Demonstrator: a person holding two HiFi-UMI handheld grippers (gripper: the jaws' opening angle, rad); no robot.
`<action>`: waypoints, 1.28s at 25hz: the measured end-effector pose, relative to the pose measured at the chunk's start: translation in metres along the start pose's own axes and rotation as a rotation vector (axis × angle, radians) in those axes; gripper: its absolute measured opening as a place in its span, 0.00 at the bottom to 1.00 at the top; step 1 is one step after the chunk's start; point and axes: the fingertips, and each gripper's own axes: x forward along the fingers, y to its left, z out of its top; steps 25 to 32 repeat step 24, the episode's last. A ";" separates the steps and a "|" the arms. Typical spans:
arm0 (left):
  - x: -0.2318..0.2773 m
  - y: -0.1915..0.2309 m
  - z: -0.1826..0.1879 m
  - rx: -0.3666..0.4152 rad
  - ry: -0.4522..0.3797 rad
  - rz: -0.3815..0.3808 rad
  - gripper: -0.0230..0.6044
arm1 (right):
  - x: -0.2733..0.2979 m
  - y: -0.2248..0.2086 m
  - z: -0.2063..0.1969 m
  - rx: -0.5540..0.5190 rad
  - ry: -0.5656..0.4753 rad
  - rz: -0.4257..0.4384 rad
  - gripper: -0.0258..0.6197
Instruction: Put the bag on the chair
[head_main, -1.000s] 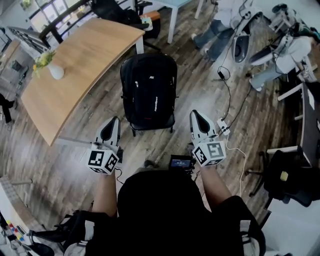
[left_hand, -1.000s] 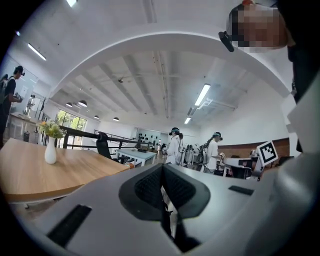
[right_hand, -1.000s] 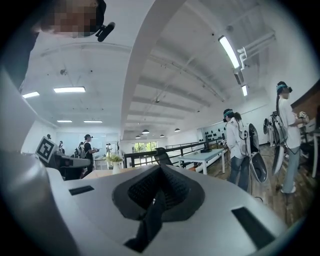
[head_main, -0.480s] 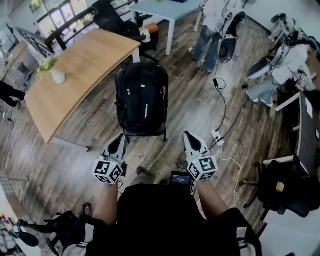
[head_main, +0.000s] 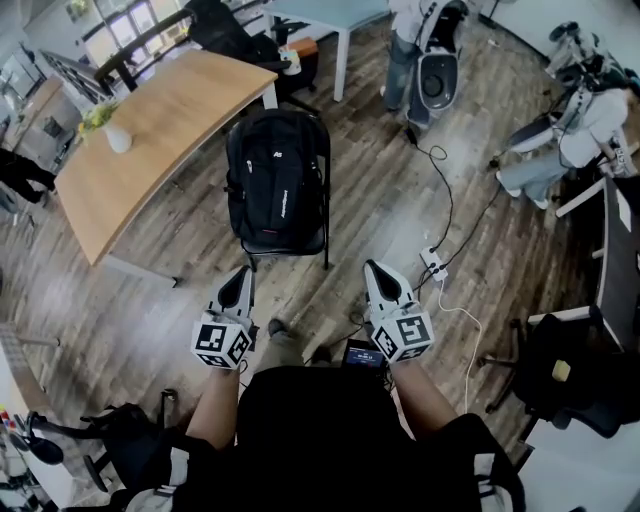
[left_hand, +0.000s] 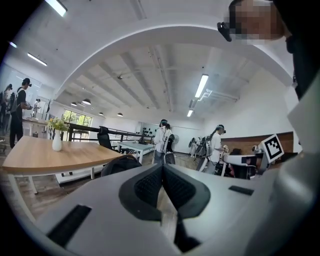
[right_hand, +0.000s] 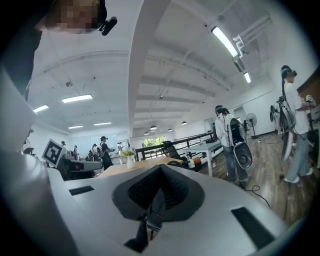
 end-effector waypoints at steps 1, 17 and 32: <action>-0.002 -0.005 -0.003 0.000 0.010 -0.001 0.04 | -0.006 -0.001 -0.003 0.002 0.004 0.004 0.06; -0.014 -0.057 -0.011 0.008 0.051 -0.041 0.04 | -0.050 -0.011 -0.020 0.041 0.005 0.005 0.06; -0.019 -0.050 -0.006 0.009 0.064 -0.018 0.04 | -0.057 -0.021 -0.020 0.050 -0.004 -0.037 0.06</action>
